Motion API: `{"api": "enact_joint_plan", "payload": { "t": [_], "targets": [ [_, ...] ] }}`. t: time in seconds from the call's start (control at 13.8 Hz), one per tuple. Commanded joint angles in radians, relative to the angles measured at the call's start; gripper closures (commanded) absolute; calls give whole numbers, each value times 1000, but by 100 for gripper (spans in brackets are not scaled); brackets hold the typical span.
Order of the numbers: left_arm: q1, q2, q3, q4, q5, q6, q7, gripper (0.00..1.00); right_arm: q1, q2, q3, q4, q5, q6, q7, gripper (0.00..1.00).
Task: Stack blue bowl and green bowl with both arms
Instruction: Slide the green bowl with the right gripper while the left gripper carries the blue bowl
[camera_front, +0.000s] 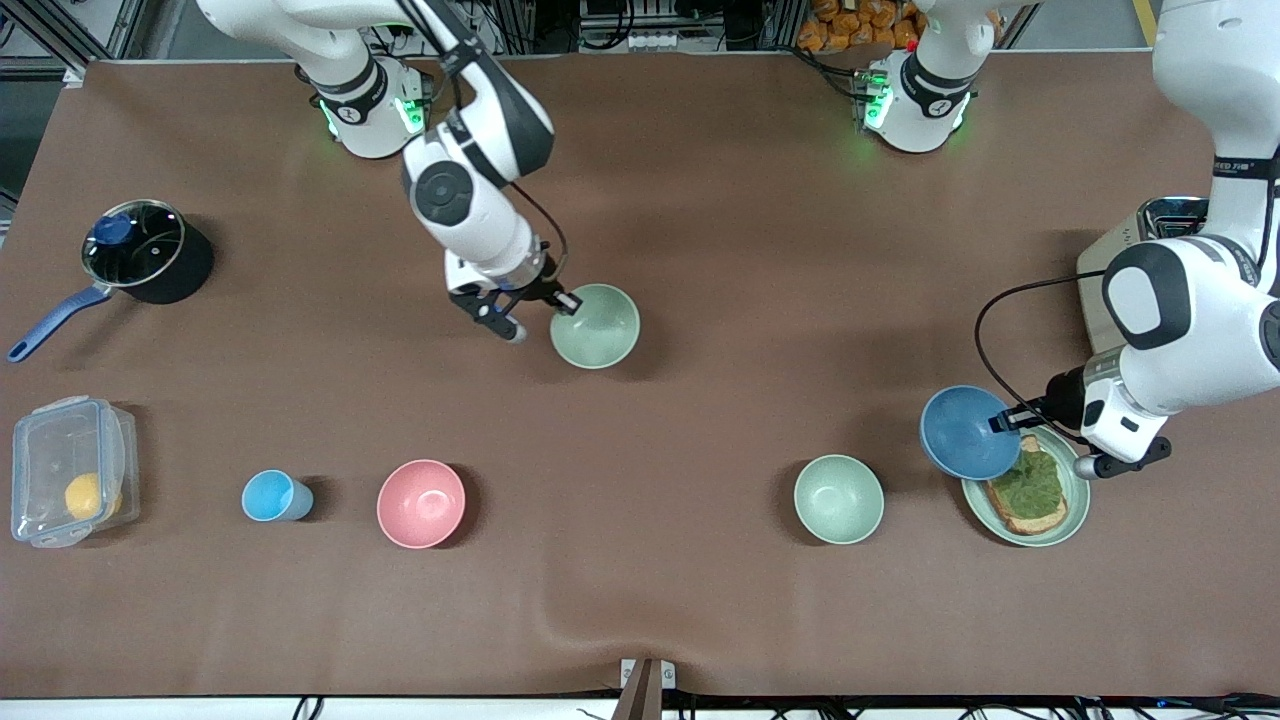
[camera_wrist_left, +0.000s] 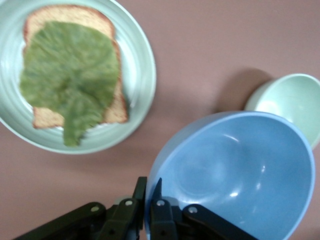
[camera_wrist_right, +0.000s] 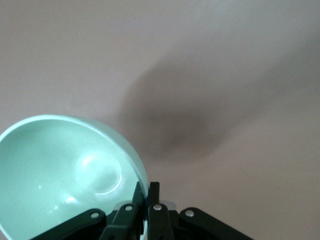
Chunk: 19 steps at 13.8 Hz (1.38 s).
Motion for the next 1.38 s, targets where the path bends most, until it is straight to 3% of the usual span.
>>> {"api": "enact_joint_plan", "payload": {
  "t": [0.0,0.36,0.73,0.87,0.94,1.09,1.31],
  "targets": [
    [3,-41,-67,-1,-24,-50,-76,100,103,33,-12,-31,16,130,107,100],
    [-15,-25,-156,-3,-23,-124,-96,100,189,108,-18,-45,14,263,186,100],
    [-107,11,-159,-12,-12,-127,-176,100,221,164,-26,-45,14,340,209,100],
    [-108,-8,-159,-58,-8,-133,-168,100,209,161,-26,-43,14,333,224,7],
    [-103,-31,-159,-72,-7,-133,-167,100,203,153,-29,-40,14,327,245,0],
    [-100,-100,-161,-156,-14,-123,-165,100,157,122,-29,-4,17,205,249,0],
    [-105,-117,-191,-174,-29,-118,-202,100,87,99,-29,102,22,-53,319,0]
  ]
}}
